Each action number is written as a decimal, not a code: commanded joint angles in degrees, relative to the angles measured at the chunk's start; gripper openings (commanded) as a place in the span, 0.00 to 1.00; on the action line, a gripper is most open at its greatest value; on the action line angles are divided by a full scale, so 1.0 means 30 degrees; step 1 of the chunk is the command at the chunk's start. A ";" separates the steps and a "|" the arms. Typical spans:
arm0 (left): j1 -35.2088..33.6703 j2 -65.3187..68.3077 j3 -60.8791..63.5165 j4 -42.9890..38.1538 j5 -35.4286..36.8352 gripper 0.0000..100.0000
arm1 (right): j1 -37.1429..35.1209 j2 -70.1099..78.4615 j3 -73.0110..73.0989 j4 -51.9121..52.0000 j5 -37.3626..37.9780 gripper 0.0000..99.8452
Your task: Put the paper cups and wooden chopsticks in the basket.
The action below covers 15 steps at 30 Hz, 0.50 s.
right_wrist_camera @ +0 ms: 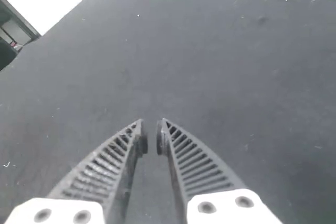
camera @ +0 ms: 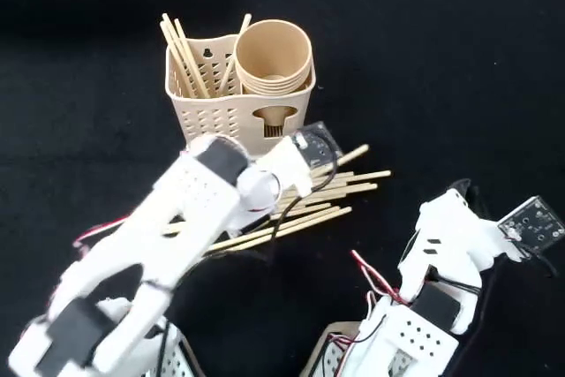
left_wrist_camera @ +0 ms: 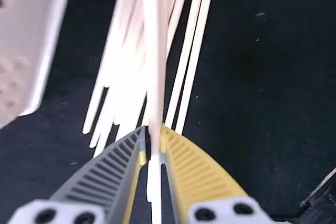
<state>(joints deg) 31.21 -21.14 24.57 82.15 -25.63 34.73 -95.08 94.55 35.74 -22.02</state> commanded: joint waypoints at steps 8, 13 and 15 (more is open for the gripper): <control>-0.1509 -0.9788 -0.1890 -0.0821 0.0205 0.03 | 0.0088 -0.0220 -0.0044 -0.0527 -0.0147 0.06; -0.6168 -1.2601 -0.1597 -0.6974 0.0440 0.03 | -0.0147 -0.0220 -0.0015 -0.0527 -0.0147 0.06; -0.7722 -1.2747 -0.0513 -1.0286 0.2051 0.03 | -0.0674 -0.0220 -0.0015 -0.0527 -0.0147 0.06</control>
<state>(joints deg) 14.86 -57.36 21.67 65.10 -24.40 34.64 -95.08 94.64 35.56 -22.02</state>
